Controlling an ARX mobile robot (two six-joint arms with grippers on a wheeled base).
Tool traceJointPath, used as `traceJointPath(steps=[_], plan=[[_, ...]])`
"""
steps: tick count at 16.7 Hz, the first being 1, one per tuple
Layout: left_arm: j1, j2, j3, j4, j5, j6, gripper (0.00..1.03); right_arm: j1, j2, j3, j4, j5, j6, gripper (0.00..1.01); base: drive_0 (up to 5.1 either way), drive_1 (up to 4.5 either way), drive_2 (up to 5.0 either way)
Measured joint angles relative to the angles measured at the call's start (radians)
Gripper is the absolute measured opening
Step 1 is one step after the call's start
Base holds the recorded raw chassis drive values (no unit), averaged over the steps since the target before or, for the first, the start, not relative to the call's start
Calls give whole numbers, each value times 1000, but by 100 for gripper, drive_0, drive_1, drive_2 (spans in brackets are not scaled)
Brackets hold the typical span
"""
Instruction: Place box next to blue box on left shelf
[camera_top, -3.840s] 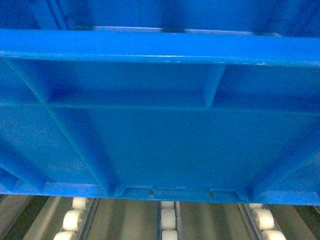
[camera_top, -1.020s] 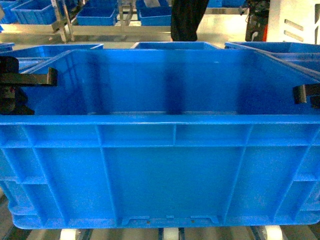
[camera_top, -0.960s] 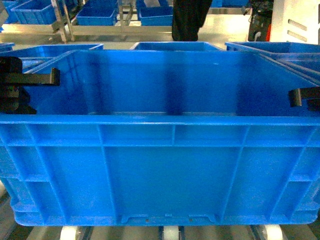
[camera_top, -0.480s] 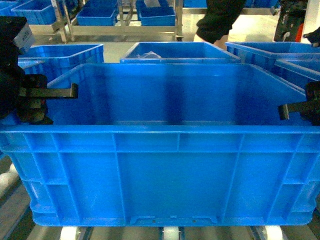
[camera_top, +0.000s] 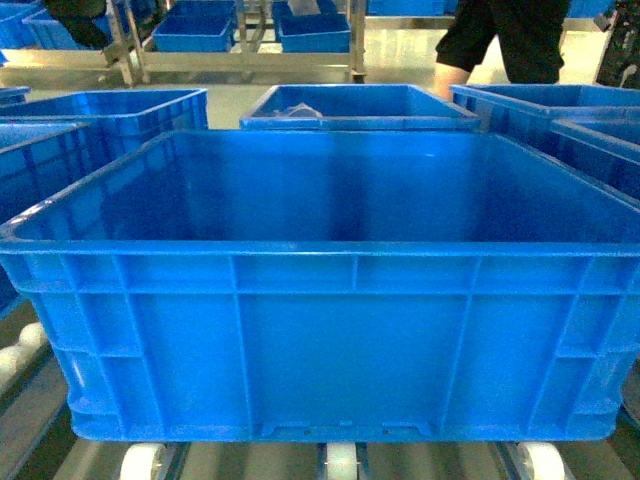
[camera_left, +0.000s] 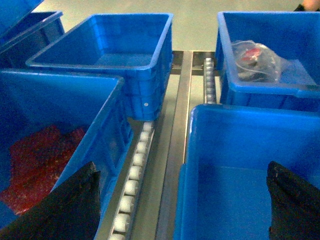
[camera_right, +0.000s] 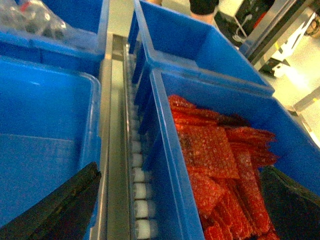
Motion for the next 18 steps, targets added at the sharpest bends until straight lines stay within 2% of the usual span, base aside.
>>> traceJointPath(steps=[3, 5, 6, 7, 8, 9, 10, 11, 13, 14, 15, 17, 18], plan=[[-11, -11, 1, -2, -4, 19, 98, 11, -28, -1, 11, 9, 4, 98, 0, 0, 0], [-14, -23, 0, 19, -31, 58, 98, 16, -35, -8, 24, 26, 11, 98, 0, 0, 0], [-11, -24, 0, 19, -34, 64, 98, 13, -35, -18, 54, 14, 18, 97, 0, 0, 0], [-1, -26, -36, 140, 11, 69, 94, -18, -51, -116, 293, -138, 93, 86, 0, 0, 0], [23, -73, -163, 359, 135, 69, 82, -32, -105, -243, 439, -246, 156, 73, 0, 0, 0], [42, -144, -305, 503, 197, 69, 69, -46, -156, -343, 531, -278, 185, 60, 0, 0, 0], [60, -198, -407, 601, 220, 69, 56, -58, -202, -414, 577, -292, 204, 47, 0, 0, 0], [76, -244, -492, 650, 235, 69, 43, -65, -246, -482, 598, -306, 211, 34, 0, 0, 0], [102, -323, -653, 691, 262, 69, 16, -84, -325, -608, 619, -325, 214, 6, 0, 0, 0], [112, -364, -708, 708, 274, 69, 3, -97, -365, -651, 621, -336, 215, 2, 0, 0, 0], [122, -414, -760, 717, 286, 70, 1, -145, -415, -695, 622, -388, 215, 2, 0, 0, 0], [156, -487, -840, 715, 321, 71, 1, -158, -495, -763, 605, -391, 218, 2, 0, 0, 0], [200, -534, -882, 707, 362, 72, 1, -157, -538, -792, 590, -394, 218, 2, 0, 0, 0]])
